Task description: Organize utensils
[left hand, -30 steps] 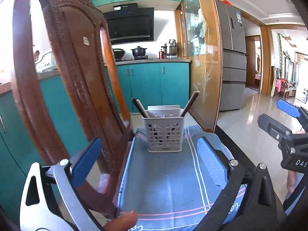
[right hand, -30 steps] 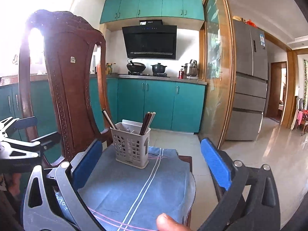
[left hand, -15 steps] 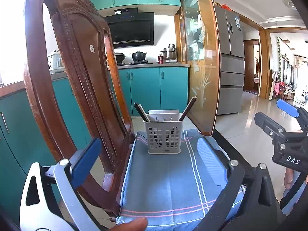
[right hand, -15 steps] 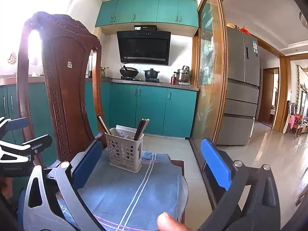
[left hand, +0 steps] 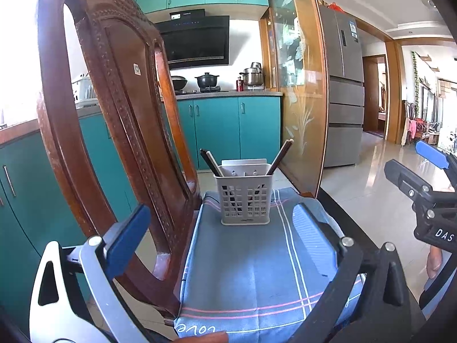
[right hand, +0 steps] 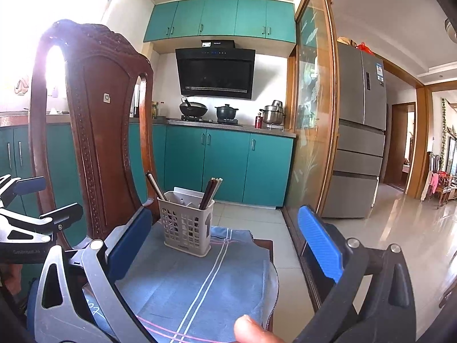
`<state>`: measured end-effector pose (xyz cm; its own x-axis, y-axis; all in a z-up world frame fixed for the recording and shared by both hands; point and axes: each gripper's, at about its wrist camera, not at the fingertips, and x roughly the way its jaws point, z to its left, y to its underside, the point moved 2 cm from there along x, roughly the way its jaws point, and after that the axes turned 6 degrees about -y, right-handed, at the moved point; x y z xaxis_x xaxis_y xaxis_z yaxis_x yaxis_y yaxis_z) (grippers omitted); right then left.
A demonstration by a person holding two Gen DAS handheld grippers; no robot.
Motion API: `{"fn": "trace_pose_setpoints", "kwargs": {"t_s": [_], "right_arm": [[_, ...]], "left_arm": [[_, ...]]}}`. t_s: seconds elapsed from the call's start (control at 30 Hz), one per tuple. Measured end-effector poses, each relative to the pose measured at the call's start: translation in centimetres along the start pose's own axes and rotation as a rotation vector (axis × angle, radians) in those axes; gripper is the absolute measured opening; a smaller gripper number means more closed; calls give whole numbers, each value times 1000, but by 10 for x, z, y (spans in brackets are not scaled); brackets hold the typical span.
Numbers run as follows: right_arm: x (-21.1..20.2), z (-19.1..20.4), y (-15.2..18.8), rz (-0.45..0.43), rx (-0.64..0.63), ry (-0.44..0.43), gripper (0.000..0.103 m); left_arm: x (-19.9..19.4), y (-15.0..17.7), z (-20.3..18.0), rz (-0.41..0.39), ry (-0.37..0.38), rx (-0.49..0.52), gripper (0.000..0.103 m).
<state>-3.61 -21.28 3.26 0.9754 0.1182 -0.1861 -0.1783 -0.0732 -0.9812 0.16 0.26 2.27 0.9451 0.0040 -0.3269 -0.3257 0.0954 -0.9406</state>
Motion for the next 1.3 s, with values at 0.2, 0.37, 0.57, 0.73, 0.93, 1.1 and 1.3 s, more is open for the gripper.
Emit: {"fn": "trace_pose_setpoints", "kwargs": {"t_s": [0.2,0.37,0.57,0.73,0.93,1.1,1.3], "right_arm": [[-1,0,0,-2,-6,-5,100],[-3,-1,-4,-16,-5,-12,100],[-5,0,-6,-27,-14,-6,100],[-5,1,-5,-28,-11,-11,100],[-6,1,-6,-34,-6,-17,100],[-8,1,-8,-43,-4,-19,100],[-11,1,-7,-48,-2,-21,100]], "left_arm": [[-2,-3,-1,-5,-2,10,99],[-6,-6,0,-20,-5,14,99],[-11,-8,-1,-31,-4,17,99],[-11,-7,-2,-34,-2,30,99],[-12,-6,-5,-31,0,35,99],[-13,-6,-6,-32,2,34,99],[-14,-7,-6,-34,2,37,99]]}}
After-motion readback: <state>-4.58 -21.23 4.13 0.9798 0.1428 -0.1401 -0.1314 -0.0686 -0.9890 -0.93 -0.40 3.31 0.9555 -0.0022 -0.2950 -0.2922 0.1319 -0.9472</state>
